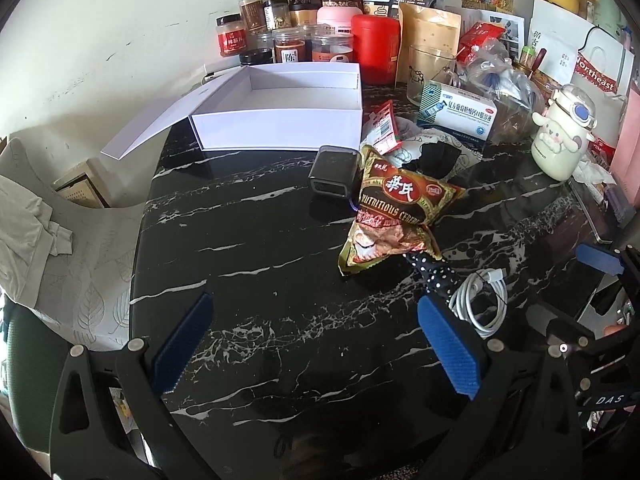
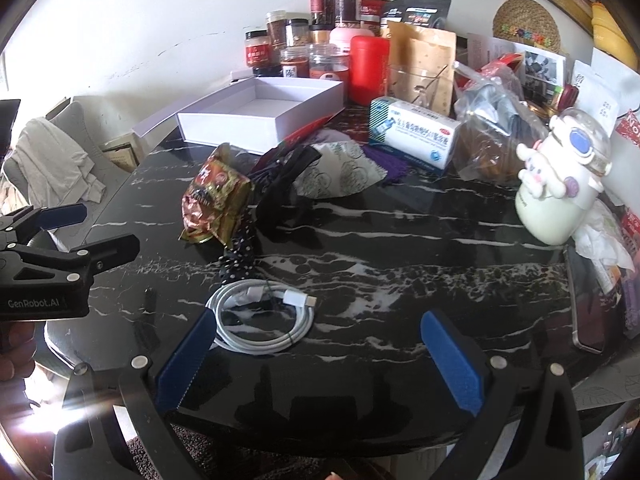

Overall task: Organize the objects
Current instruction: 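Move right gripper to the white cable while left gripper approaches the cereal bag, then close right gripper on the white cable while left gripper grasps the cereal bag, then carry the cable and cereal bag with both grippers over the white box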

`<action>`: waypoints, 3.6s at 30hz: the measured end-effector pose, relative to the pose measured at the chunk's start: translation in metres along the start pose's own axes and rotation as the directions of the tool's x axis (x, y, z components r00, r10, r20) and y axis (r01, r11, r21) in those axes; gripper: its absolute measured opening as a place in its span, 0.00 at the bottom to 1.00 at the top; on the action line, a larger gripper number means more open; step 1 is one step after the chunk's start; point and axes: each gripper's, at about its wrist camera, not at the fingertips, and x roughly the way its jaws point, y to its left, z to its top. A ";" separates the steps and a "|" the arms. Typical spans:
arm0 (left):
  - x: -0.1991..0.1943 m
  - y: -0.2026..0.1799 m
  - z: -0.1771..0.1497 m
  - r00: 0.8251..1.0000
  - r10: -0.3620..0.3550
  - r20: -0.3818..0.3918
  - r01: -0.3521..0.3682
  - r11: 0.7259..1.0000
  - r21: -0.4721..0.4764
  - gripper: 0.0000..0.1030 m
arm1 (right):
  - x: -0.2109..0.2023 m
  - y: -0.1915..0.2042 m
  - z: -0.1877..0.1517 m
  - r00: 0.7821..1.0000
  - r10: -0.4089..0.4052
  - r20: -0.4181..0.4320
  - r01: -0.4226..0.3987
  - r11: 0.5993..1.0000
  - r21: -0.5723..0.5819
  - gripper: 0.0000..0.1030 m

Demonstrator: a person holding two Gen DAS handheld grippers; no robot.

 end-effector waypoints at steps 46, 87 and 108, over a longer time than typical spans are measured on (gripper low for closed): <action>0.066 -0.043 0.041 0.983 -0.184 -0.018 0.185 0.983 0.023 0.99 | 0.052 -0.024 -0.009 0.999 0.032 -0.041 -0.033 0.999 -0.023 0.71; 0.056 -0.023 0.034 0.975 -0.218 0.031 0.219 0.975 -0.026 0.56 | 0.052 -0.029 -0.012 0.998 0.058 0.005 -0.058 0.997 -0.049 0.74; 0.014 -0.017 0.063 0.982 -0.176 0.063 0.178 0.983 -0.040 0.56 | 0.017 -0.020 0.036 0.984 0.142 0.105 -0.127 0.983 -0.133 0.74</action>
